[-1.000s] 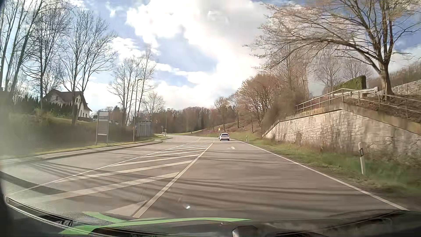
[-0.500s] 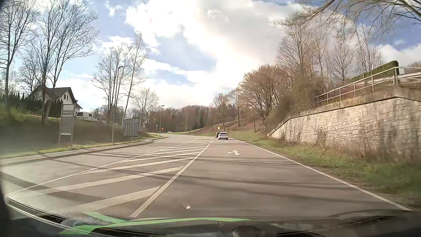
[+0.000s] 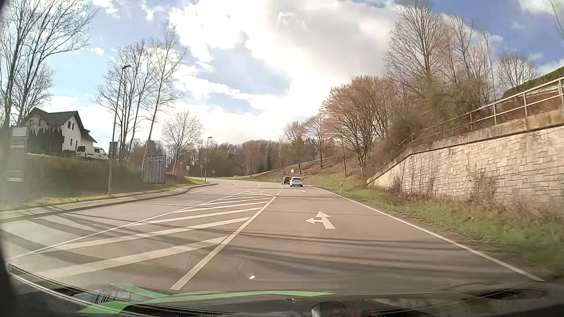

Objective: Follow the waypoints while adhering to traffic rules and regulations

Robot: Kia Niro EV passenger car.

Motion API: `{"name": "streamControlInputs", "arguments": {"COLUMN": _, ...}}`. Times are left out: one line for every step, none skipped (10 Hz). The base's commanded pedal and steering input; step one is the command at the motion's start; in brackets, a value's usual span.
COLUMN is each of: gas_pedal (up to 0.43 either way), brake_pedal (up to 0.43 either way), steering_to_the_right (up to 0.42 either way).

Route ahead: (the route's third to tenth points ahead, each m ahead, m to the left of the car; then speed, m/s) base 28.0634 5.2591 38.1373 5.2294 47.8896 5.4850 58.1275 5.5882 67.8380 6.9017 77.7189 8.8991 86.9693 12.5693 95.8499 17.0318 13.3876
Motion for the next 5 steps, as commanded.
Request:
{"name": "streamControlInputs", "arguments": {"gas_pedal": 0.087, "brake_pedal": 0.0, "steering_to_the_right": 0.0}}
{"name": "streamControlInputs", "arguments": {"gas_pedal": 0.087, "brake_pedal": 0.0, "steering_to_the_right": 0.0}}
{"name": "streamControlInputs", "arguments": {"gas_pedal": 0.087, "brake_pedal": 0.0, "steering_to_the_right": 0.0}}
{"name": "streamControlInputs", "arguments": {"gas_pedal": 0.087, "brake_pedal": 0.0, "steering_to_the_right": 0.0}}
{"name": "streamControlInputs", "arguments": {"gas_pedal": 0.087, "brake_pedal": 0.0, "steering_to_the_right": 0.0}}
